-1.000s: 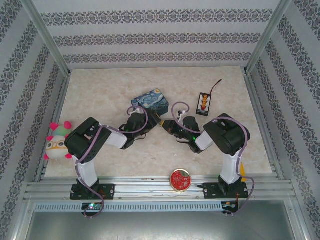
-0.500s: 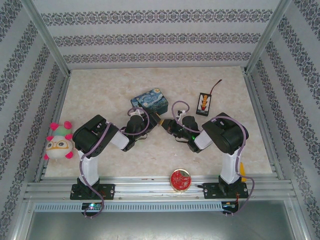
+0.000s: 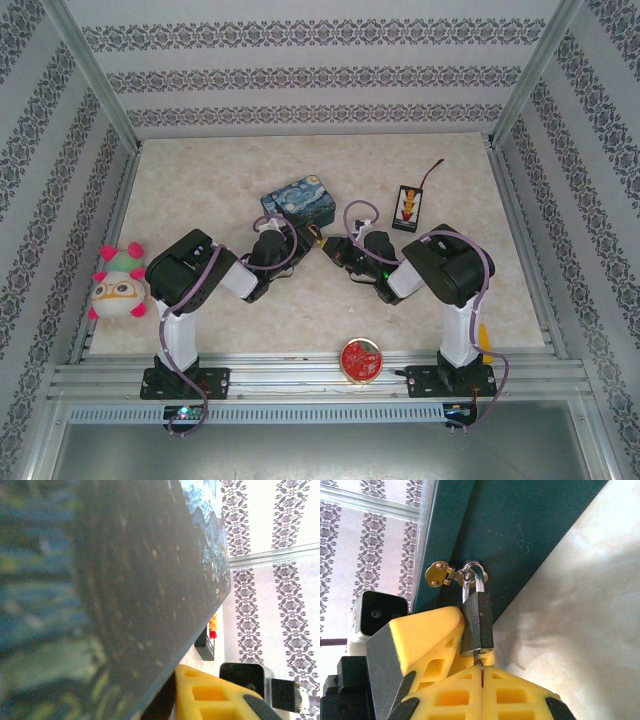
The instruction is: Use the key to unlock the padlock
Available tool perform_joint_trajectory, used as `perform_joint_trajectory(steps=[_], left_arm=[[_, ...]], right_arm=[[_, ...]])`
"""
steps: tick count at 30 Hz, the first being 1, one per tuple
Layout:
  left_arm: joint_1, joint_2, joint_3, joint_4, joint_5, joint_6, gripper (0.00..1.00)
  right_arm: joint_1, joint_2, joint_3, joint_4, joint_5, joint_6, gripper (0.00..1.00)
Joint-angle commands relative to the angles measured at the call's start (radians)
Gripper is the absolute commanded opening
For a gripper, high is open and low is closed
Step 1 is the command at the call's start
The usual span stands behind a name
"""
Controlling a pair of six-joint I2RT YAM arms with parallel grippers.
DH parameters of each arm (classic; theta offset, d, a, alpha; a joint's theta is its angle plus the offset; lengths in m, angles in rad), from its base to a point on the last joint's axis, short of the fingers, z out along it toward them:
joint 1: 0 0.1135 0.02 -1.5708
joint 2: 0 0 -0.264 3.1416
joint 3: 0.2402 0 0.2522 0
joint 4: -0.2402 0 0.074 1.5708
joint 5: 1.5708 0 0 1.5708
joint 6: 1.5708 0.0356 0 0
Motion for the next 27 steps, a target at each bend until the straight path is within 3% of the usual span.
perform_joint_trajectory(steps=[1, 9, 18, 22, 27], left_arm=[[0.008, 0.008, -0.013, 0.067, 0.017, 0.006, 0.15], [0.008, -0.025, -0.037, 0.044, 0.031, 0.055, 0.00], [-0.006, -0.234, -0.019, -0.226, -0.047, 0.393, 0.00], [-0.017, -0.279, -0.009, -0.311, -0.093, 0.451, 0.00], [-0.022, -0.272, -0.012, -0.307, -0.089, 0.396, 0.00]], right_arm=[[0.009, 0.015, 0.013, 0.053, 0.019, 0.003, 0.00], [0.009, -0.001, 0.000, 0.045, 0.022, -0.009, 0.10], [0.009, -0.151, -0.106, -0.104, 0.079, -0.125, 0.23], [0.029, -0.243, -0.135, -0.259, 0.124, -0.200, 0.25], [0.116, -0.397, -0.061, -0.644, 0.260, -0.367, 0.25]])
